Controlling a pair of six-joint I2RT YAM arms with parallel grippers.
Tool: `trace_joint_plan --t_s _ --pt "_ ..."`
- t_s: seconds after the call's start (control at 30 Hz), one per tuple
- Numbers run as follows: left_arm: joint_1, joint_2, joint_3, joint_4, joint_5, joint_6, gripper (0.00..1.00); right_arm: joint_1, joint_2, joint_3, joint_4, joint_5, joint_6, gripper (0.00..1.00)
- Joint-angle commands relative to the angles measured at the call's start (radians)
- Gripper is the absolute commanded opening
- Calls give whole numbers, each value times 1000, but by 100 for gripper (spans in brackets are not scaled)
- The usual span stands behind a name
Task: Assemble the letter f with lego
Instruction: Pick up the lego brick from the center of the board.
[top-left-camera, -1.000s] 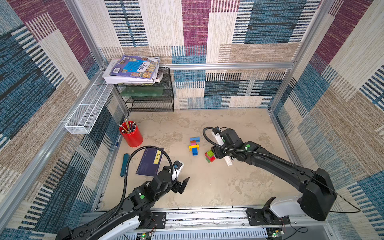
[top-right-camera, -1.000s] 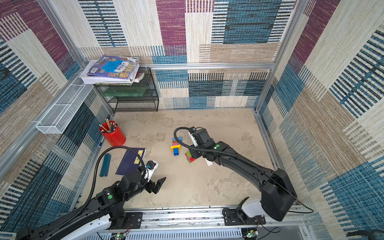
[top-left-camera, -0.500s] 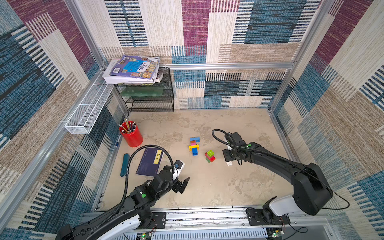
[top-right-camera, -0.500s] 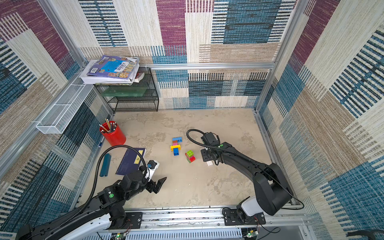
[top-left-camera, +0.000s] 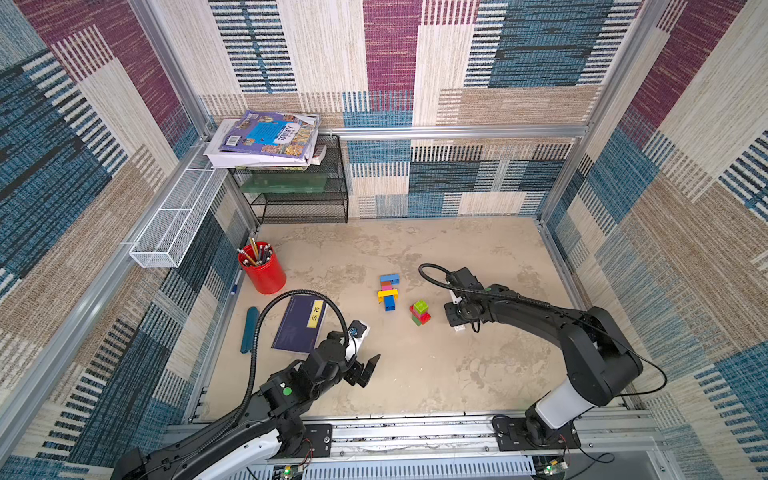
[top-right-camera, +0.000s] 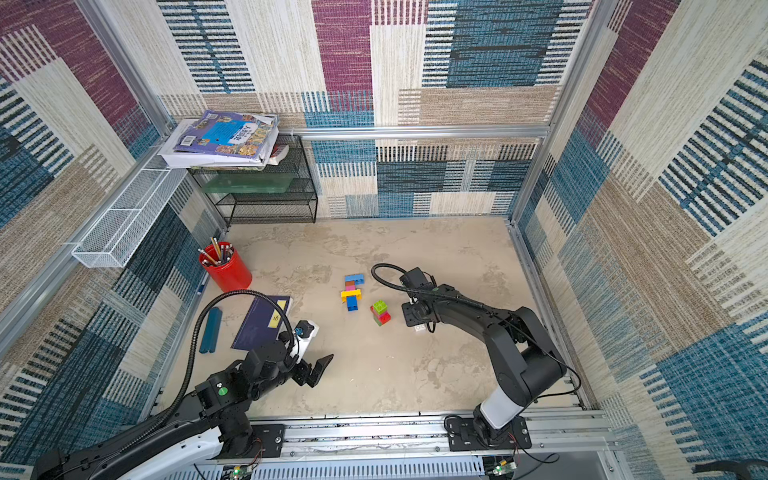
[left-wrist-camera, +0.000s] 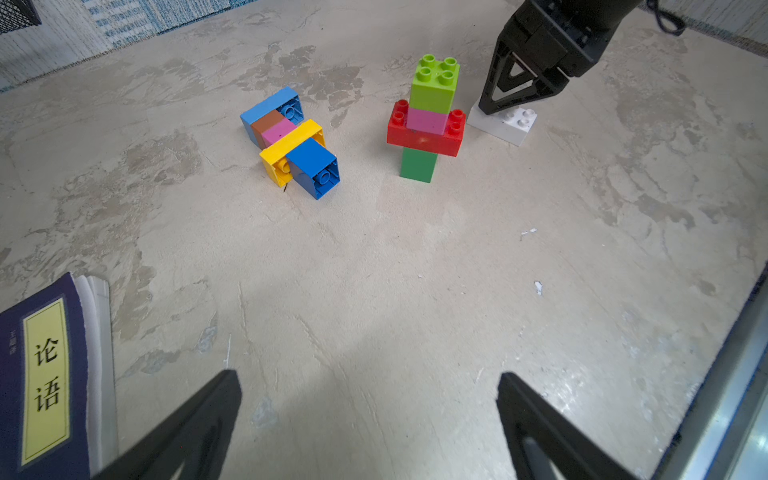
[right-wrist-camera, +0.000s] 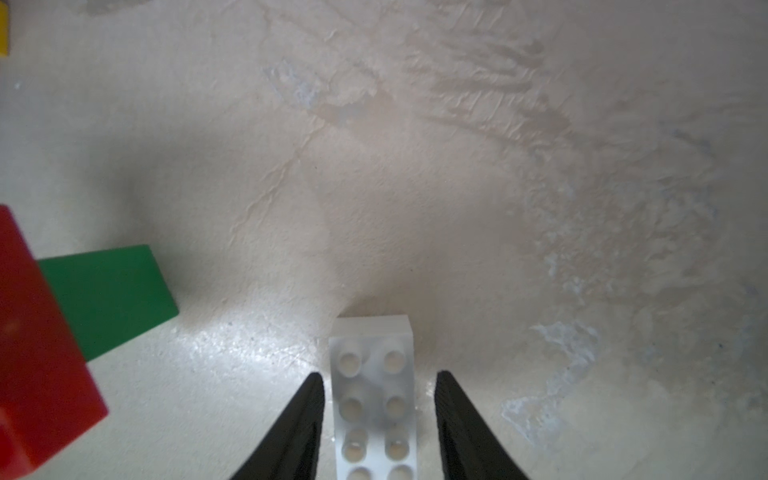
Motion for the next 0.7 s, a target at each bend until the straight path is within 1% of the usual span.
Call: trace_joint_plan --t_s 0.0,0.3,0.5,0.67 --pt "0 0 7 21 7 2 99 -5 11 0 37 -20 -8 47" --pt "-1 4 8 20 9 2 99 -11 42 6 52 -41 -19 42" --pt "0 7 8 23 8 2 99 -22 44 6 54 -61 -27 34" --pt "-1 9 8 22 9 2 99 -28 68 11 53 -80 -30 36"
